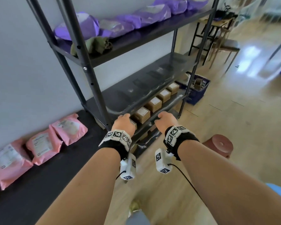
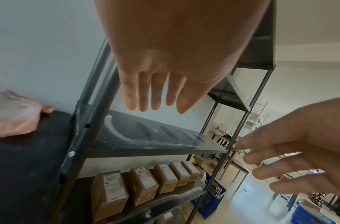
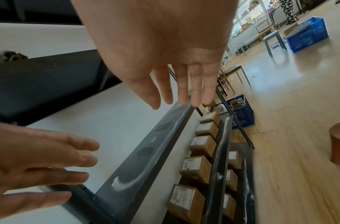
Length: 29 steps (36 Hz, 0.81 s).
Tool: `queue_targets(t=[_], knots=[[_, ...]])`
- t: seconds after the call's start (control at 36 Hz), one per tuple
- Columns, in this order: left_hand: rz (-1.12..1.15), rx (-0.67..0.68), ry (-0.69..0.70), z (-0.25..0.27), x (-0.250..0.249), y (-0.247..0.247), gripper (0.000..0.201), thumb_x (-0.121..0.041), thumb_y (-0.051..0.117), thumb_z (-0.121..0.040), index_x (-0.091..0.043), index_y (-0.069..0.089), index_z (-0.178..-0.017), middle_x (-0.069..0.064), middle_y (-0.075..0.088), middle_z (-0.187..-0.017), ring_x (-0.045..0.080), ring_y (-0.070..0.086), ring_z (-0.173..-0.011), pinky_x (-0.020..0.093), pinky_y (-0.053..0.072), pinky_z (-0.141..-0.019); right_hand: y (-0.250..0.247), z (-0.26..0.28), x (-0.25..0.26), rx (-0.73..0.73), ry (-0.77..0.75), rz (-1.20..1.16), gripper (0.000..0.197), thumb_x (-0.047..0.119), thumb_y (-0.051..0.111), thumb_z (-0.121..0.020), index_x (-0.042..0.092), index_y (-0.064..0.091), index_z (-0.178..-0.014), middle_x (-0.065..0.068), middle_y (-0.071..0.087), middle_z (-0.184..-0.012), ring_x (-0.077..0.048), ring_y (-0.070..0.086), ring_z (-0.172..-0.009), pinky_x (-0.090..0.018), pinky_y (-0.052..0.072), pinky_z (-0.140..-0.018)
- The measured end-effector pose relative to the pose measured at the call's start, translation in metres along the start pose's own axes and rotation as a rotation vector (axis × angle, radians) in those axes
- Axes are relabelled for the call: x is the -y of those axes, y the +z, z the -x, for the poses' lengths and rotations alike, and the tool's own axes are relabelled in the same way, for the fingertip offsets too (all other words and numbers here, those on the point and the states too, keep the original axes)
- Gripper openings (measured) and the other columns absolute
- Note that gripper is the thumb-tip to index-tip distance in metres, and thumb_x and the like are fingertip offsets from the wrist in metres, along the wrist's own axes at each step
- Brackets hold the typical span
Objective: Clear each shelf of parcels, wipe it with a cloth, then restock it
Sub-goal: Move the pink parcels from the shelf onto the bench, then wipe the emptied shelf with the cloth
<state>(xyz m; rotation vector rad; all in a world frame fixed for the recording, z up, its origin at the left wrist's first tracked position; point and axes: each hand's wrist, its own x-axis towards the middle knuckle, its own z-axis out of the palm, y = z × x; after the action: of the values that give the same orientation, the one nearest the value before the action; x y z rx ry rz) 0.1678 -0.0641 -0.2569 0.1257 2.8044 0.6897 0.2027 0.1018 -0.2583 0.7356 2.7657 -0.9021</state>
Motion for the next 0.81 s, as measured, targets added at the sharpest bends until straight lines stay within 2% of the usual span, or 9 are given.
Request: queue_targets(t=[0.14,0.22,0.33,0.42,0.47,0.64,0.81], knots=[[0.001,-0.023,0.032,-0.044,-0.033,0.000,0.045,-0.019,0.046,-0.089,-0.018,0.047,-0.135,0.010,0.055,-0.127,0.028,0.057,-0.109,0.041,0.048,-0.094,-0.032,-0.042,0.001,-0.029,-0.034,-0.024,0.033,0.022,0.051,-0.094,0.015,0.055,-0.127,-0.010,0.052,-0.128,-0.029,0.057,-0.109,-0.040,0.050,-0.094],[-0.006,-0.031,0.050,-0.071,-0.057,-0.002,0.049,-0.020,0.047,-0.092,-0.018,0.042,-0.141,0.009,0.050,-0.135,0.027,0.053,-0.118,0.040,0.045,-0.098,-0.053,-0.070,0.006,-0.045,-0.058,-0.038,0.036,0.021,0.052,-0.093,0.016,0.055,-0.128,-0.010,0.050,-0.131,-0.028,0.058,-0.107,-0.041,0.051,-0.093],[-0.005,-0.068,0.090,-0.108,-0.087,-0.006,0.049,-0.020,0.046,-0.094,-0.017,0.040,-0.143,0.008,0.045,-0.142,0.027,0.049,-0.124,0.036,0.042,-0.098,-0.083,-0.104,0.012,-0.078,-0.093,-0.041,0.037,0.019,0.052,-0.093,0.015,0.054,-0.129,-0.009,0.051,-0.129,-0.027,0.057,-0.107,-0.033,0.050,-0.087],[0.002,-0.101,0.114,-0.128,-0.109,-0.011,0.049,-0.020,0.047,-0.094,-0.016,0.040,-0.143,0.008,0.044,-0.143,0.026,0.047,-0.127,0.035,0.040,-0.100,-0.102,-0.127,0.018,-0.113,-0.128,-0.061,0.038,0.022,0.052,-0.092,0.017,0.054,-0.130,-0.009,0.052,-0.130,-0.028,0.056,-0.112,-0.037,0.049,-0.096],[-0.003,-0.125,0.108,-0.136,-0.120,-0.015,0.050,-0.019,0.047,-0.093,-0.017,0.040,-0.143,0.008,0.043,-0.144,0.026,0.047,-0.126,0.035,0.041,-0.099,-0.113,-0.139,0.021,-0.115,-0.151,-0.041,0.038,0.023,0.052,-0.091,0.019,0.054,-0.129,-0.009,0.052,-0.130,-0.028,0.055,-0.113,-0.039,0.048,-0.097],[-0.013,-0.194,0.041,-0.149,-0.145,-0.024,0.051,-0.019,0.046,-0.093,-0.017,0.039,-0.143,0.008,0.040,-0.146,0.026,0.043,-0.131,0.035,0.038,-0.104,-0.142,-0.175,0.026,-0.086,-0.247,-0.002,0.042,0.024,0.053,-0.092,0.019,0.050,-0.134,-0.008,0.045,-0.135,-0.029,0.052,-0.117,-0.037,0.046,-0.097],[0.011,-0.302,-0.120,-0.138,-0.165,-0.037,0.047,-0.018,0.047,-0.094,-0.016,0.041,-0.141,0.010,0.044,-0.142,0.029,0.046,-0.127,0.036,0.040,-0.103,-0.165,-0.197,0.039,-0.038,-0.456,0.029,0.043,0.022,0.052,-0.092,0.017,0.050,-0.134,-0.009,0.046,-0.137,-0.028,0.051,-0.120,-0.035,0.045,-0.097]])
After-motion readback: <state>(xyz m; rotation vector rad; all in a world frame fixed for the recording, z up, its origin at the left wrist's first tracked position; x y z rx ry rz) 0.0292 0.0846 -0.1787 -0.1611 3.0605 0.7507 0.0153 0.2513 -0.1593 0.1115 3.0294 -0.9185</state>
